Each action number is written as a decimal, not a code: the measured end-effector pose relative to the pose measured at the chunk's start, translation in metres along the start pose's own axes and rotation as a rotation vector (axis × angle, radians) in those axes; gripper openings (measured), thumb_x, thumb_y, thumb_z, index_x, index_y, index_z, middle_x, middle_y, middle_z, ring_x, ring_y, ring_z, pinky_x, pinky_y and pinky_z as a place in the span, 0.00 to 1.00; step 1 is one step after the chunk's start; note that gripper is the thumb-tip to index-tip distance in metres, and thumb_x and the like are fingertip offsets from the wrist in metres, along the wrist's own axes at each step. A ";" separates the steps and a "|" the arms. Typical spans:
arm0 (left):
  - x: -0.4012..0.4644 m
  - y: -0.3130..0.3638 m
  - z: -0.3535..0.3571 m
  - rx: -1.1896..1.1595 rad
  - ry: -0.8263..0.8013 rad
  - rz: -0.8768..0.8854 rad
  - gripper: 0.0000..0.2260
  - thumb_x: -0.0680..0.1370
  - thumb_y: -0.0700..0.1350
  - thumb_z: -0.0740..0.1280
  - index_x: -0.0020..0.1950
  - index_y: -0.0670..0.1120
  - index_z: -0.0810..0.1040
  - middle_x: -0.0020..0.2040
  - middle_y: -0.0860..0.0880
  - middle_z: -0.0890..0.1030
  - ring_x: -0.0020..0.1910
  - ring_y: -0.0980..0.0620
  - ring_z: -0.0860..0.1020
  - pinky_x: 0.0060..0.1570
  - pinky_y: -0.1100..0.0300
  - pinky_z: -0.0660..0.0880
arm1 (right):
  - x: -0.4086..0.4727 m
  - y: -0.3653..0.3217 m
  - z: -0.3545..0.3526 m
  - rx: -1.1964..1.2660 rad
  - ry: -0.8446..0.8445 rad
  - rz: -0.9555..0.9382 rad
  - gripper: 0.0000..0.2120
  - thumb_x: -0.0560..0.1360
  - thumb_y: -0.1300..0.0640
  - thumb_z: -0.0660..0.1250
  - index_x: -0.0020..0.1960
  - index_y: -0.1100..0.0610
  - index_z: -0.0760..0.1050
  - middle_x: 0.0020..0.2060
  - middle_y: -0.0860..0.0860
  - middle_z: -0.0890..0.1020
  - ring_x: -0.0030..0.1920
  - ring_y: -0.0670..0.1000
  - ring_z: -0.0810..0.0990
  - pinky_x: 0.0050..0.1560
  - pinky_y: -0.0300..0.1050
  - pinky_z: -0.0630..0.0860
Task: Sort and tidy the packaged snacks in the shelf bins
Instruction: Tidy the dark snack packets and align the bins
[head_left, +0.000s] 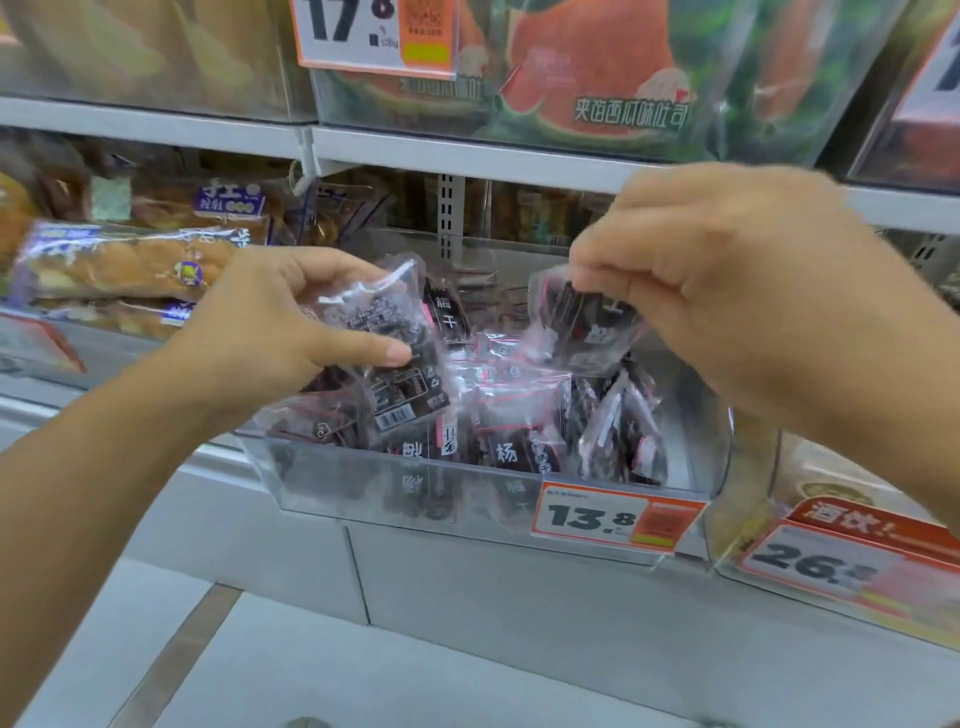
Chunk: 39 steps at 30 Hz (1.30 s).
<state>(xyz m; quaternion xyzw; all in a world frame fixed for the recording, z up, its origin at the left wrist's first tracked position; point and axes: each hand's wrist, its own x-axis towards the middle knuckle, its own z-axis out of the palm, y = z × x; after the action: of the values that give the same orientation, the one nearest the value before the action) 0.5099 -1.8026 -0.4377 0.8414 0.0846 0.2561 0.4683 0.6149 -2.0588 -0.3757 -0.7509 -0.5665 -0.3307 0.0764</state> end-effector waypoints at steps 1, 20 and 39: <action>0.001 -0.001 0.000 -0.077 0.024 -0.025 0.20 0.57 0.42 0.80 0.47 0.52 0.84 0.38 0.59 0.85 0.34 0.64 0.80 0.35 0.73 0.75 | 0.001 -0.001 -0.002 0.065 0.042 0.028 0.10 0.79 0.54 0.64 0.46 0.58 0.82 0.39 0.54 0.79 0.41 0.61 0.79 0.39 0.57 0.77; 0.002 -0.009 0.012 -0.486 0.245 -0.137 0.22 0.58 0.43 0.80 0.51 0.50 0.83 0.58 0.45 0.84 0.53 0.44 0.84 0.47 0.53 0.82 | 0.010 -0.023 0.068 0.521 -0.677 0.211 0.13 0.77 0.46 0.71 0.37 0.50 0.81 0.27 0.51 0.80 0.28 0.49 0.78 0.28 0.34 0.68; 0.002 0.007 0.005 -0.700 0.279 -0.173 0.18 0.64 0.38 0.76 0.52 0.46 0.80 0.47 0.46 0.86 0.41 0.51 0.85 0.35 0.60 0.81 | 0.005 -0.016 0.059 0.656 -0.409 0.359 0.09 0.72 0.44 0.75 0.48 0.48 0.84 0.39 0.41 0.84 0.38 0.37 0.80 0.39 0.31 0.73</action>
<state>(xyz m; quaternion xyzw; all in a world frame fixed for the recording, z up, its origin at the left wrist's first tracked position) 0.5136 -1.8100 -0.4332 0.5776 0.1257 0.3411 0.7309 0.6257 -2.0201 -0.4223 -0.8237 -0.5054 0.0415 0.2537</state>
